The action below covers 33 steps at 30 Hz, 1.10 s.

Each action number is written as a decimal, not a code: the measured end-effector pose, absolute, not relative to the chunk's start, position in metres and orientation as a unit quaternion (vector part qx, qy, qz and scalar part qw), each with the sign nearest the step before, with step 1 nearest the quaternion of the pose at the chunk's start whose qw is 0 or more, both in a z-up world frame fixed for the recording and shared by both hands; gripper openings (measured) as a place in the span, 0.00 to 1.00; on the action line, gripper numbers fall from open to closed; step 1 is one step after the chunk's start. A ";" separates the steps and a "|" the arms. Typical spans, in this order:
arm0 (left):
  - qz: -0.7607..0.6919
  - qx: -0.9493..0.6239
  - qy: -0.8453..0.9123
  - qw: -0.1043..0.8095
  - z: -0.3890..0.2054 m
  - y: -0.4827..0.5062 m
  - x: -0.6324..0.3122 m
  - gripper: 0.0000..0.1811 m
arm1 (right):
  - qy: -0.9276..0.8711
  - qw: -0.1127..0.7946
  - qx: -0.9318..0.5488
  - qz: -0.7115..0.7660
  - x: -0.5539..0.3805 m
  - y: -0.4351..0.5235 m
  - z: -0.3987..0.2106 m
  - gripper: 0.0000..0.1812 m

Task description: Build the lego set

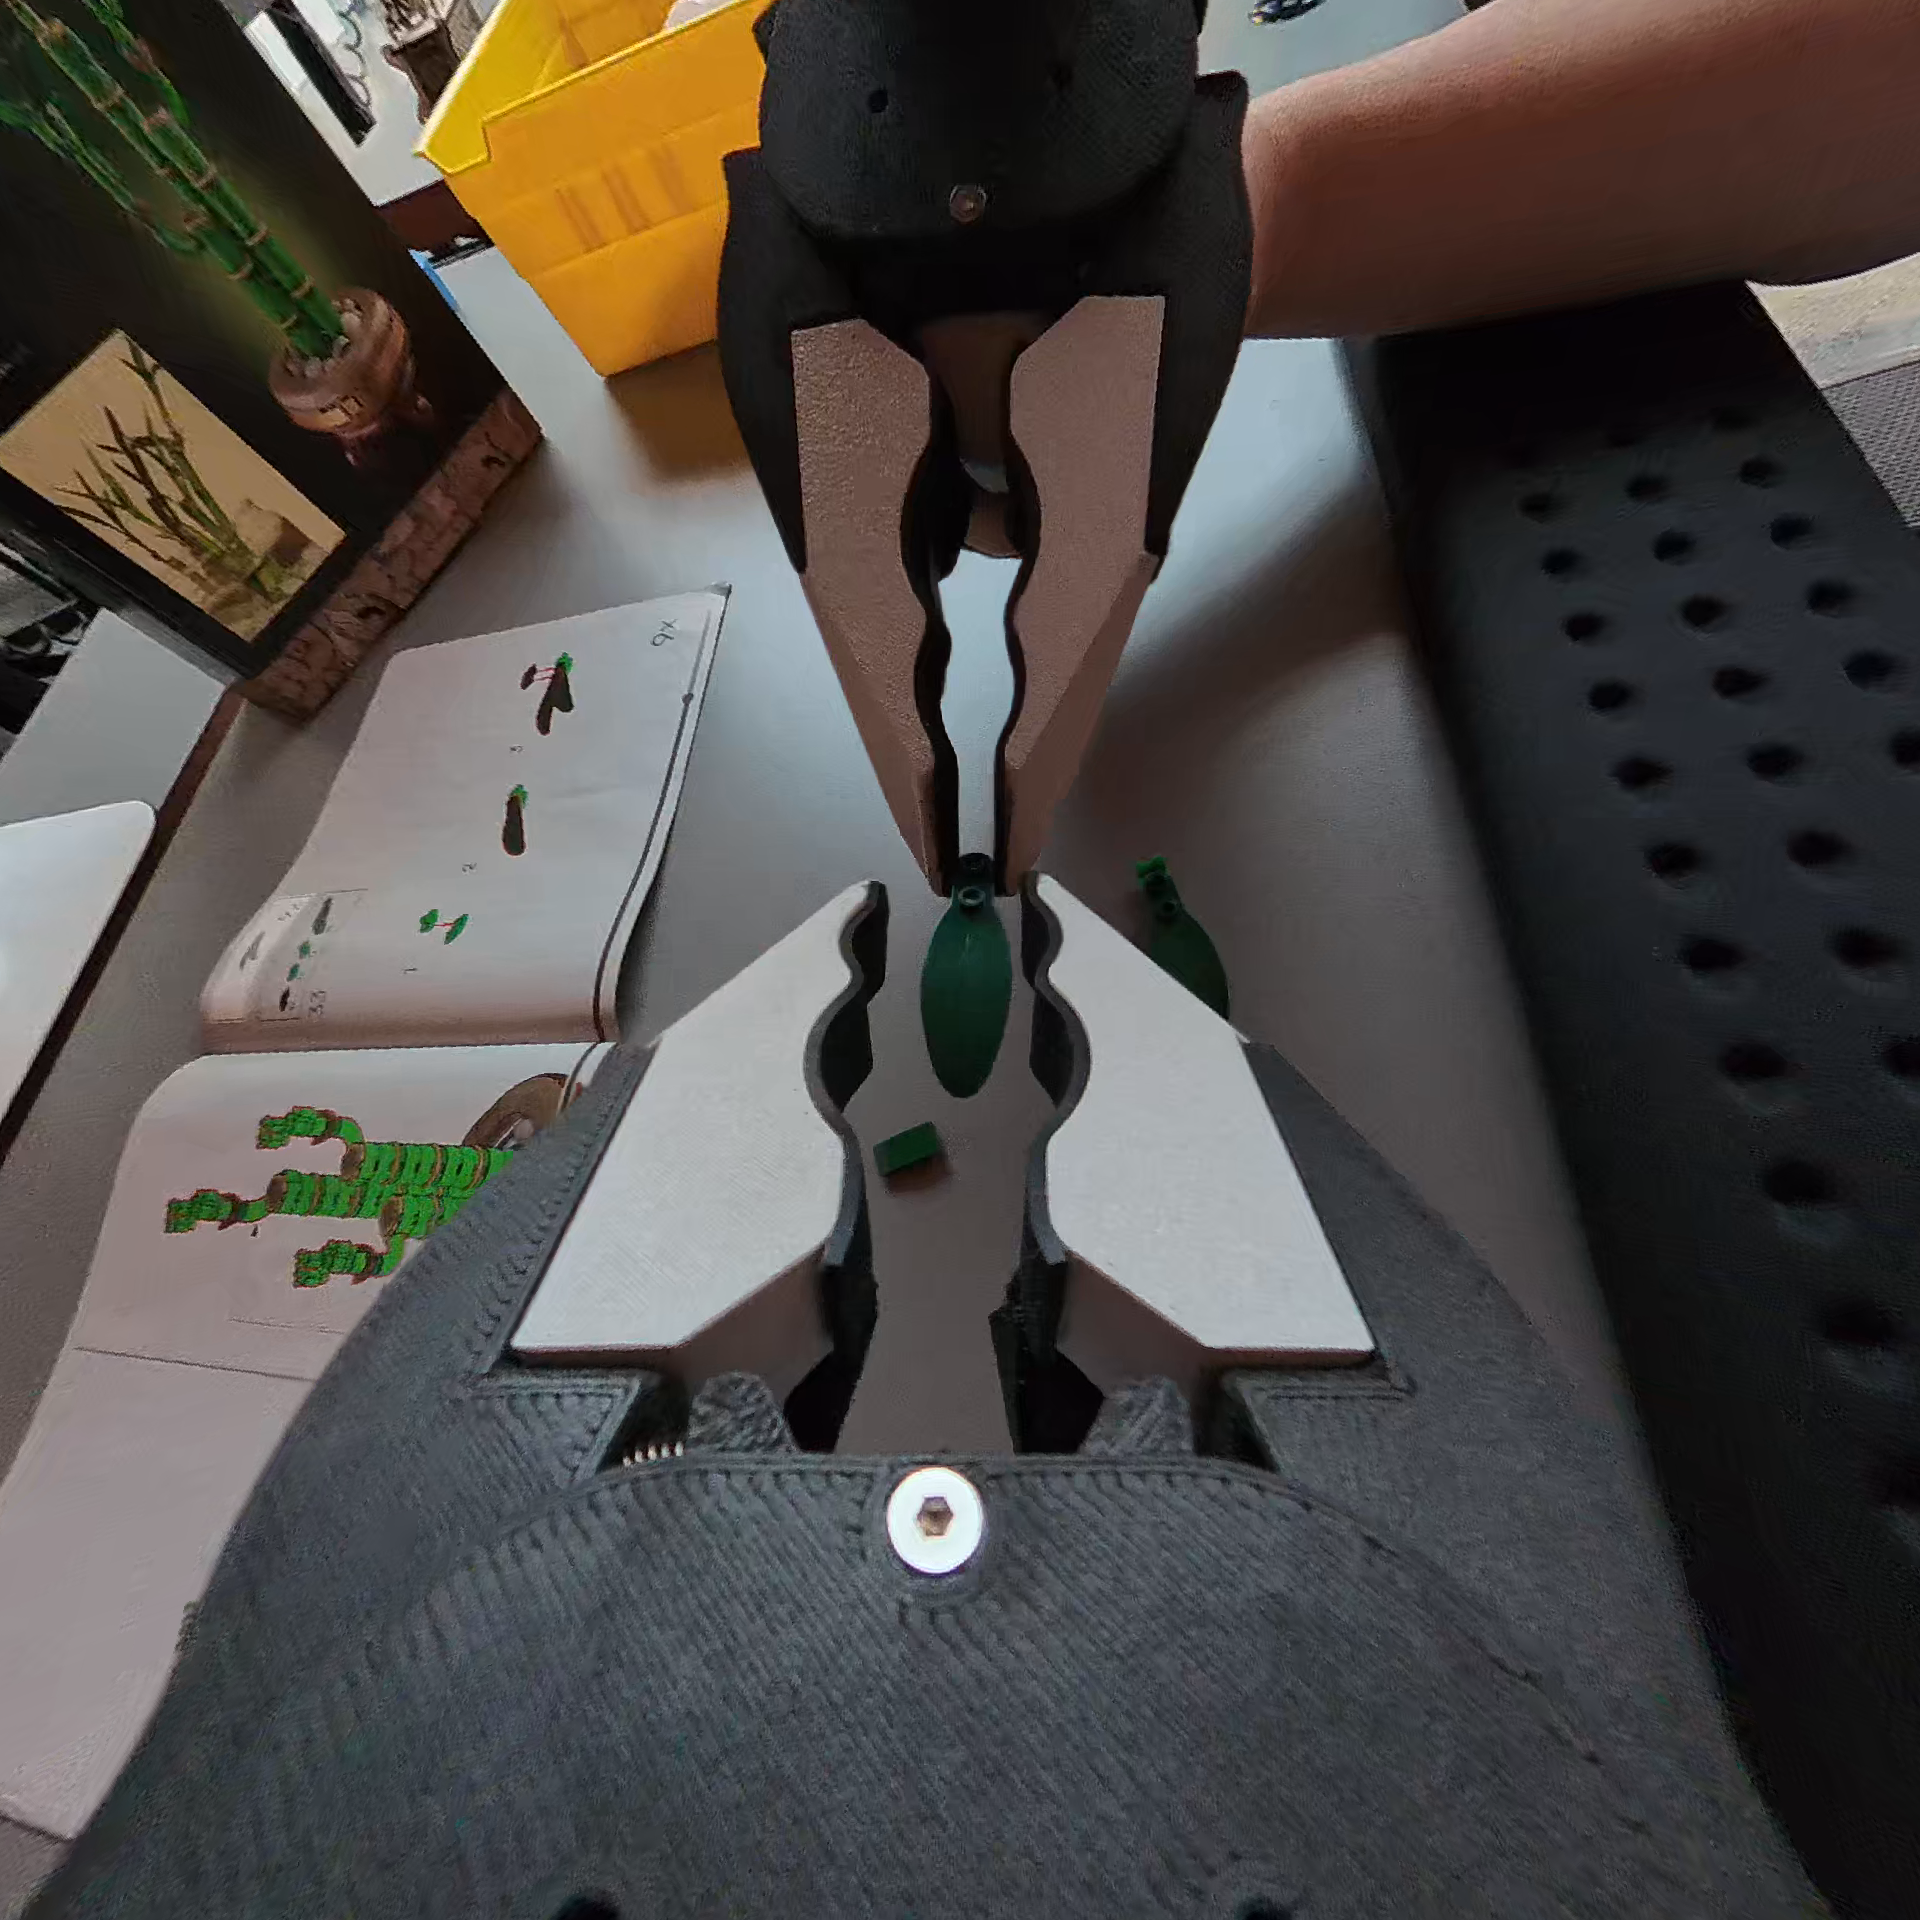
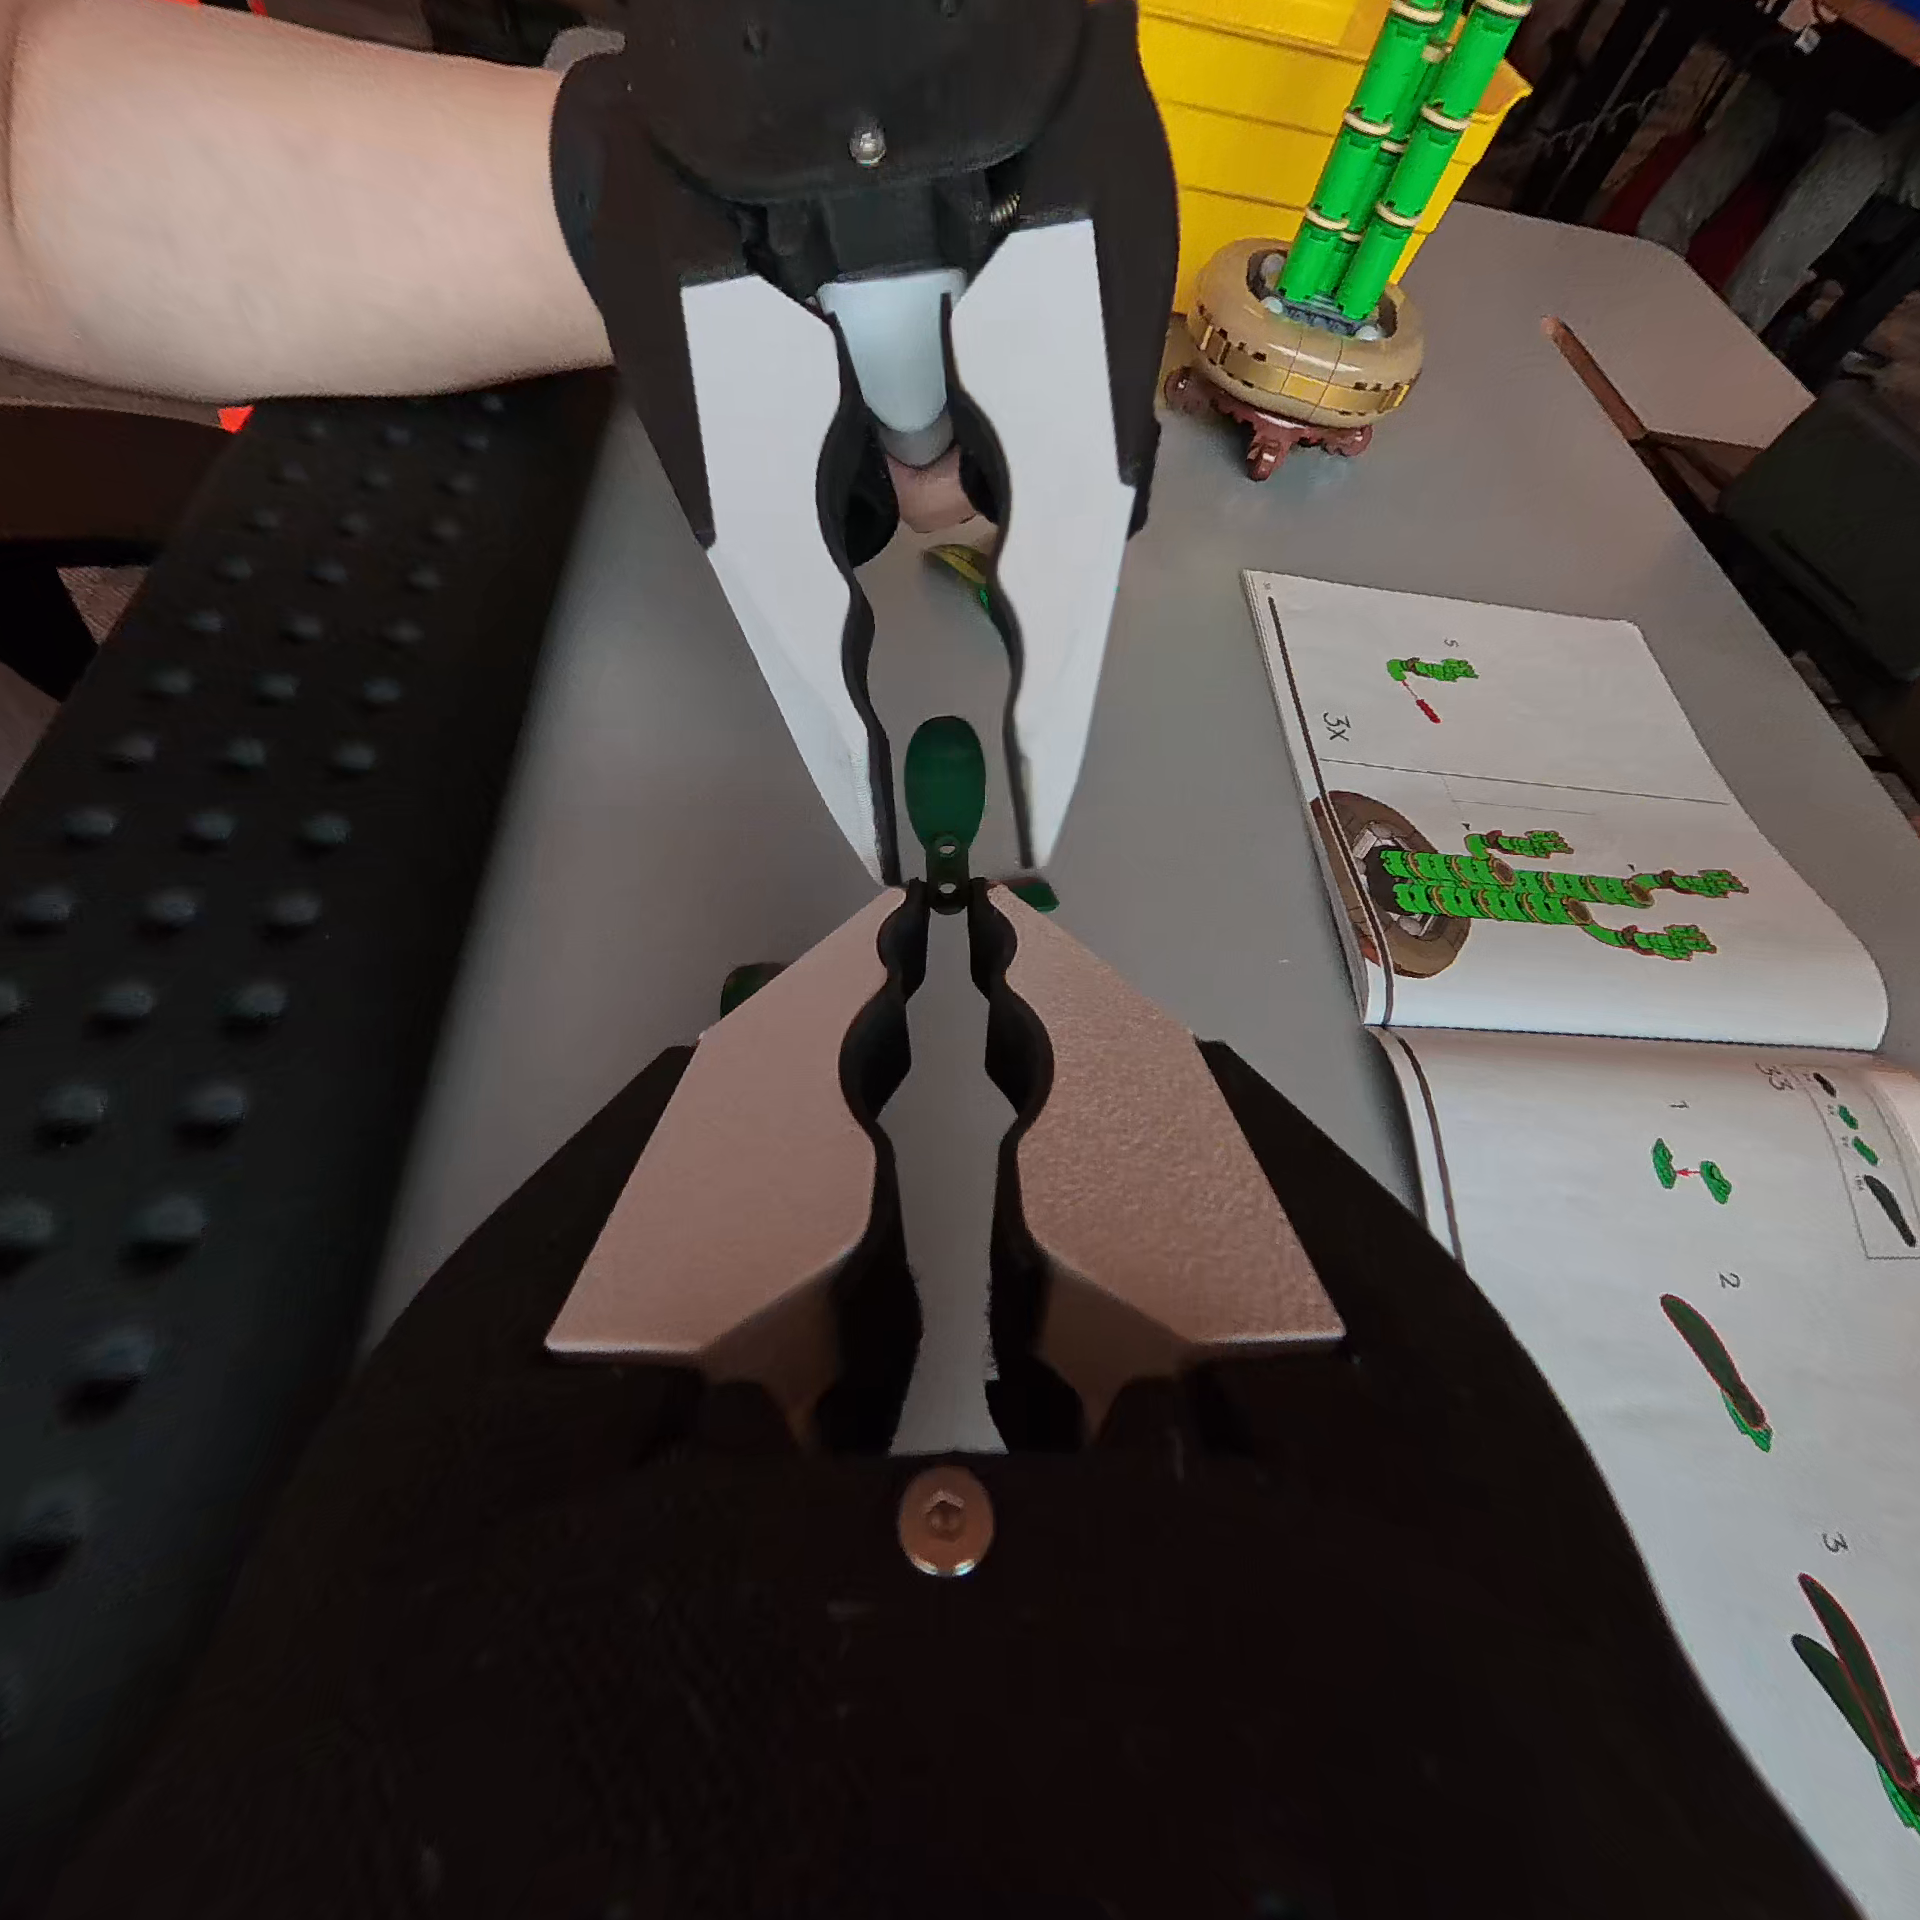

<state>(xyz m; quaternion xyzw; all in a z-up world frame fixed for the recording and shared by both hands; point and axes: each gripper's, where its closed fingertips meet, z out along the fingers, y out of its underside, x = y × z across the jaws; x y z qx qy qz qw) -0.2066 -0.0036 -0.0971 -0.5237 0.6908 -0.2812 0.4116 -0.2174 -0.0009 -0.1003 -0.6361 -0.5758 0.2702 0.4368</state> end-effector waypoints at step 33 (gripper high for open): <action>-0.306 -0.516 0.729 0.330 -0.109 -0.027 -0.213 0.04 | -0.598 0.299 -0.680 0.301 -0.195 -0.038 -0.161 0.12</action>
